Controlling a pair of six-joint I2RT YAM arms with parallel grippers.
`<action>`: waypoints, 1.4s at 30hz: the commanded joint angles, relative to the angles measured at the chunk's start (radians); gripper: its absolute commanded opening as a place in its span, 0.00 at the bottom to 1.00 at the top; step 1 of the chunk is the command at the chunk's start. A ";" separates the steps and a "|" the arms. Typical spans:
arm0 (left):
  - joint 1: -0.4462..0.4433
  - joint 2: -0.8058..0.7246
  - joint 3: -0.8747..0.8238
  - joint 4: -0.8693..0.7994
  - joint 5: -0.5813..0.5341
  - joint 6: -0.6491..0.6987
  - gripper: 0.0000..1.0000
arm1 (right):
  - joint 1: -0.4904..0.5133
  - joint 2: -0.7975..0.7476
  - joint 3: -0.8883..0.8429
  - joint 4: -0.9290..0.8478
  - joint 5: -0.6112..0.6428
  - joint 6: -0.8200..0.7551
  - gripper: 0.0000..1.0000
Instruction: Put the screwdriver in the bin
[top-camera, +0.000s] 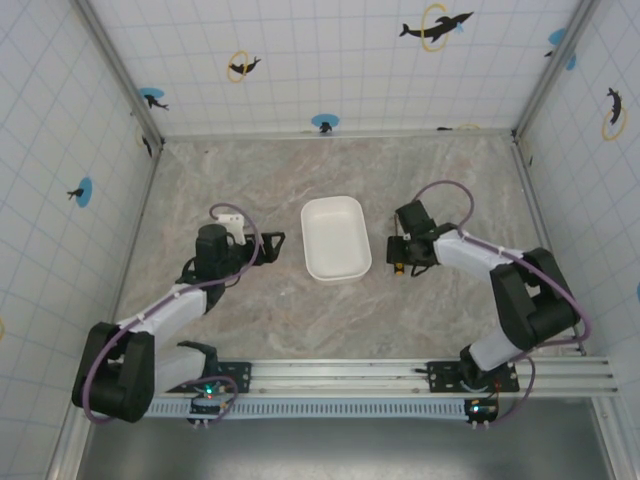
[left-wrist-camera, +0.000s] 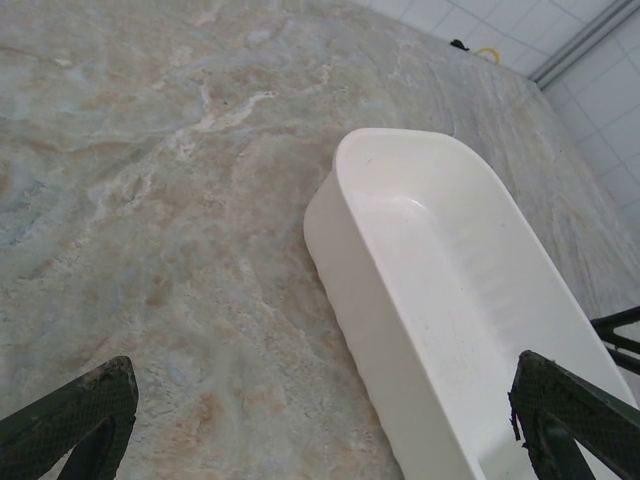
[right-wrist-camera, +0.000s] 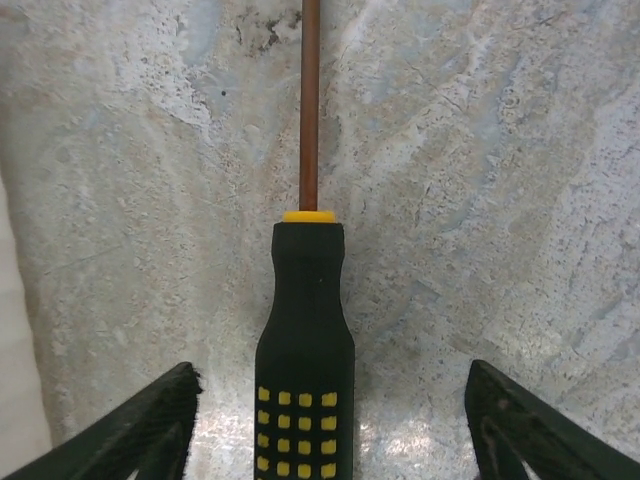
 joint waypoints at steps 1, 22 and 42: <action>-0.007 0.000 0.001 -0.004 0.013 -0.012 0.98 | 0.009 0.038 0.049 -0.035 0.006 -0.012 0.67; -0.018 0.058 0.056 -0.064 0.037 0.024 0.98 | 0.024 0.102 0.095 -0.067 -0.029 -0.027 0.41; -0.017 0.022 0.101 -0.162 0.037 0.082 0.98 | -0.117 -0.025 0.347 -0.160 -0.139 -0.007 0.00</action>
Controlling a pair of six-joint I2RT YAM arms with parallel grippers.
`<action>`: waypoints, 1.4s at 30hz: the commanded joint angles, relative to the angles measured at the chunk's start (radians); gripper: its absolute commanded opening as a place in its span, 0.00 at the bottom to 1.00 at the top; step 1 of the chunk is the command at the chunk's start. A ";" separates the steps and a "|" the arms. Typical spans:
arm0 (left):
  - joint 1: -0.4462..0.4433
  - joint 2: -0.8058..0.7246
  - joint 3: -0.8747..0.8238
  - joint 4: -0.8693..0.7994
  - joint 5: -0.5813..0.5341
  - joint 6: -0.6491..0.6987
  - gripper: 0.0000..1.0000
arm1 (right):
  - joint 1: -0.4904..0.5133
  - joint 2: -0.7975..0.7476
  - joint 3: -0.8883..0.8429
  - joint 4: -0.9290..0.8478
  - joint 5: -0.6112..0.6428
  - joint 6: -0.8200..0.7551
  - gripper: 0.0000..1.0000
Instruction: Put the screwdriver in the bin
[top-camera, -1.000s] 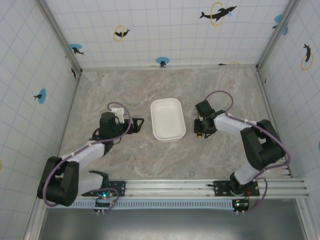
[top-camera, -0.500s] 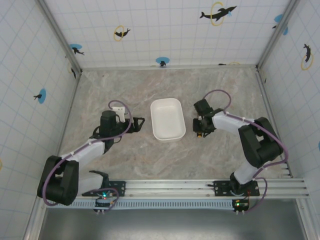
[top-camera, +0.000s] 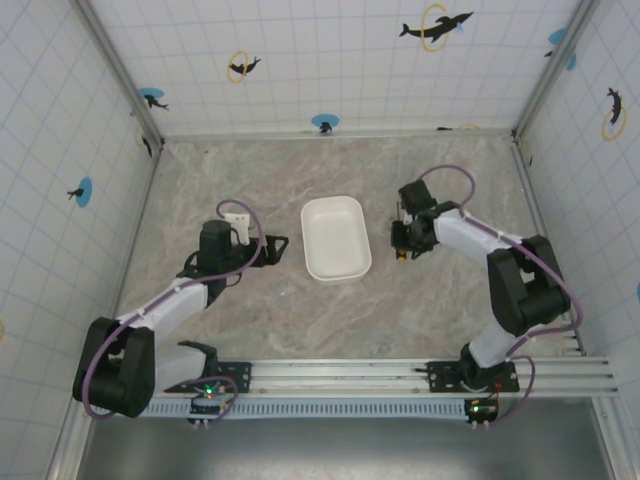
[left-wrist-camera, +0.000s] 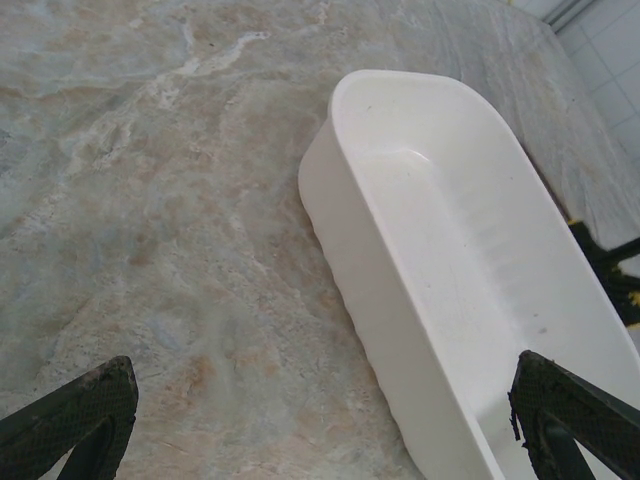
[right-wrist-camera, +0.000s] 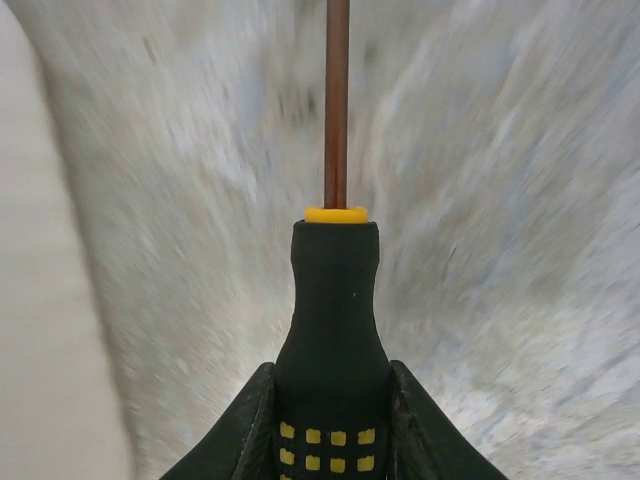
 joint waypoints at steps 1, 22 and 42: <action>-0.004 -0.004 0.045 -0.026 0.011 0.040 0.98 | -0.031 -0.094 0.174 -0.001 -0.016 0.035 0.00; -0.005 0.029 0.101 -0.049 0.035 0.078 0.98 | 0.409 -0.225 0.043 0.538 0.346 0.049 0.00; -0.005 0.061 0.083 -0.027 0.002 0.110 0.98 | 0.474 0.071 0.163 0.010 0.142 0.251 0.00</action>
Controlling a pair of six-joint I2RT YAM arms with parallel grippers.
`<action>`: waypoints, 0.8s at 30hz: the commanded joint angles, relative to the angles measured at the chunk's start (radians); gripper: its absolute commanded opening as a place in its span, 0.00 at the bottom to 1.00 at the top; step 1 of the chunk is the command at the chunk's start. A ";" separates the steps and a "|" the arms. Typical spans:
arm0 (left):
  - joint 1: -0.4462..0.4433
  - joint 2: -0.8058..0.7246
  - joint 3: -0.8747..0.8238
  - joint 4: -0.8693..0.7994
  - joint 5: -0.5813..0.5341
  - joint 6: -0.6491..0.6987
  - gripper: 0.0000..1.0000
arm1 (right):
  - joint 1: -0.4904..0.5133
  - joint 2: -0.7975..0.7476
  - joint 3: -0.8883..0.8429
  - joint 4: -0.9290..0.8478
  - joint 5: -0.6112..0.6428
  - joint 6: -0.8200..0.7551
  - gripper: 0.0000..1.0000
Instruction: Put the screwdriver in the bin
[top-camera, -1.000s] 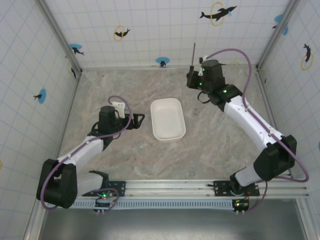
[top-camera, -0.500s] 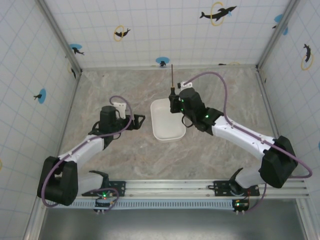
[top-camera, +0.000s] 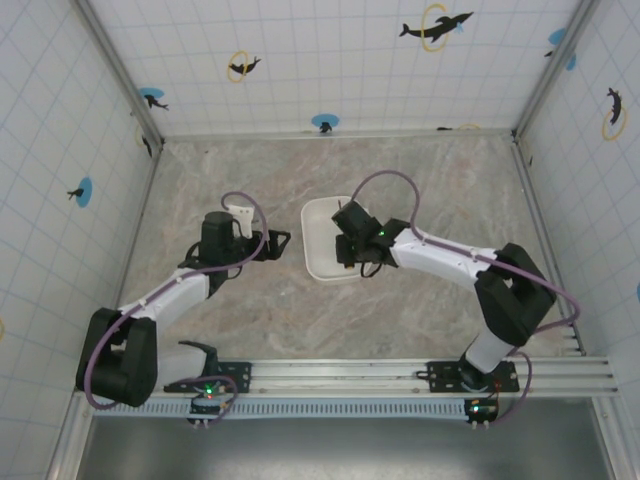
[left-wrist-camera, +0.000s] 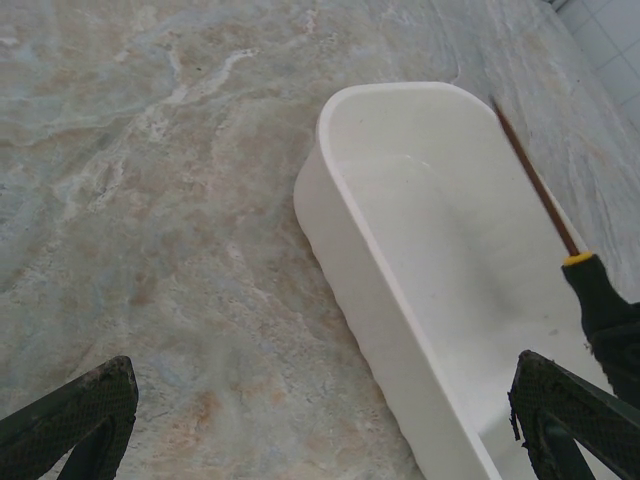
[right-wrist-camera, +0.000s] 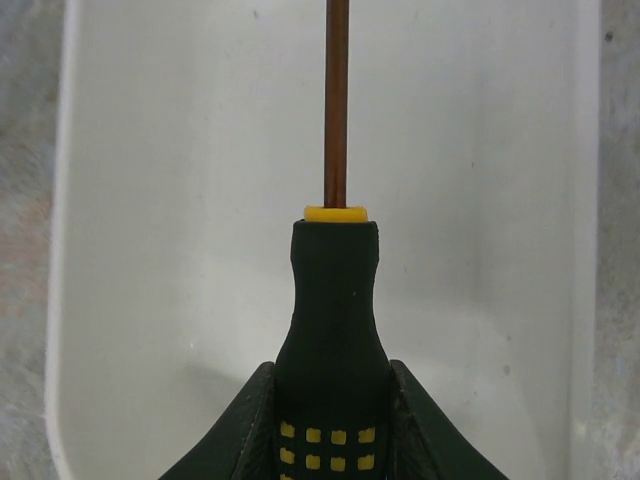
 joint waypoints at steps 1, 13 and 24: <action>-0.005 0.008 0.007 0.016 -0.002 0.030 0.98 | 0.008 0.046 0.094 -0.064 -0.036 0.027 0.00; -0.005 -0.005 -0.001 0.021 -0.009 0.030 0.98 | 0.013 0.157 0.133 -0.072 -0.038 0.032 0.00; -0.005 -0.011 -0.006 0.021 -0.014 0.020 0.98 | 0.012 0.220 0.135 -0.054 -0.015 0.044 0.00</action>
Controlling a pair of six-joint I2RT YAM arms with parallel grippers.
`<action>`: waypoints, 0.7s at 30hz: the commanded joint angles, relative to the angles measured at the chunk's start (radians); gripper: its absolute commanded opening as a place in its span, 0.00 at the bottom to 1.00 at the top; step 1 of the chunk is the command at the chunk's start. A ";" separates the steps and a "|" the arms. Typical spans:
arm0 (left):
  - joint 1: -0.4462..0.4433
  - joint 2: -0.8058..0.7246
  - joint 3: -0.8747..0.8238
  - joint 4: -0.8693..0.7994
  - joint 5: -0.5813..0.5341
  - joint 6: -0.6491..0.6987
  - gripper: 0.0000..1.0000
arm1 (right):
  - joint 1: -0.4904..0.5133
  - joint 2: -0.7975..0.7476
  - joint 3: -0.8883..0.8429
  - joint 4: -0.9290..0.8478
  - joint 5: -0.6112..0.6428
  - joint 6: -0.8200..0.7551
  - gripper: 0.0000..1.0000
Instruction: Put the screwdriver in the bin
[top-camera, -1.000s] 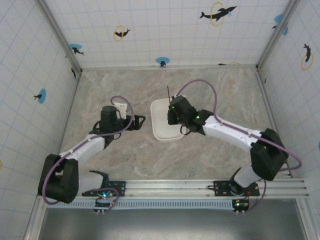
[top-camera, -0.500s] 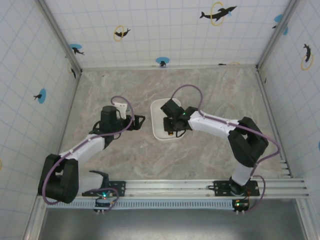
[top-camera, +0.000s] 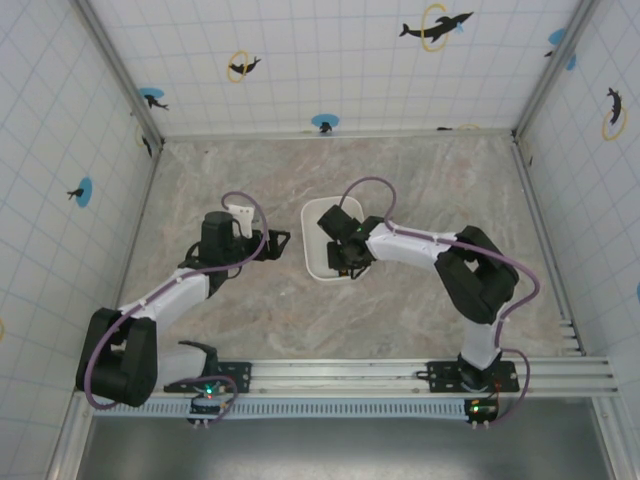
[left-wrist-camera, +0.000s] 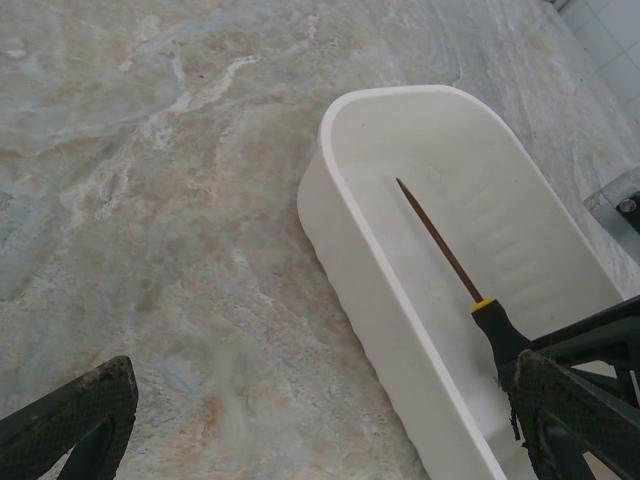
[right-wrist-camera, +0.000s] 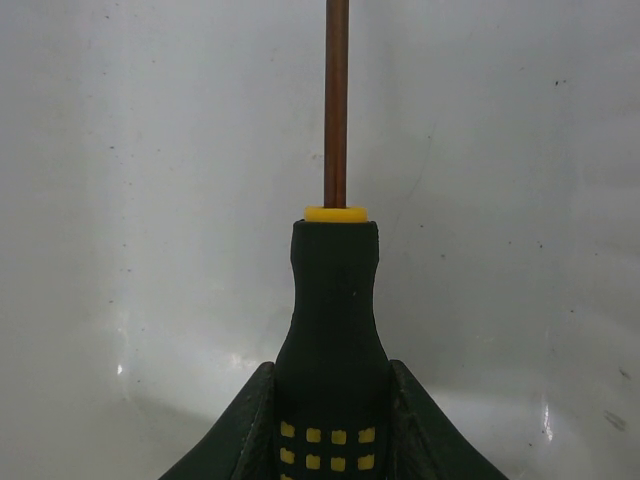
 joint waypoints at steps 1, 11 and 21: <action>-0.005 -0.013 -0.006 0.015 -0.007 0.005 0.98 | 0.005 0.025 0.044 0.001 0.021 0.014 0.00; -0.006 -0.010 -0.008 0.015 -0.005 0.001 0.98 | 0.007 0.056 0.043 0.013 0.020 0.015 0.27; -0.001 0.016 0.000 0.020 0.017 -0.003 0.98 | 0.006 0.052 0.063 -0.017 0.034 -0.004 0.48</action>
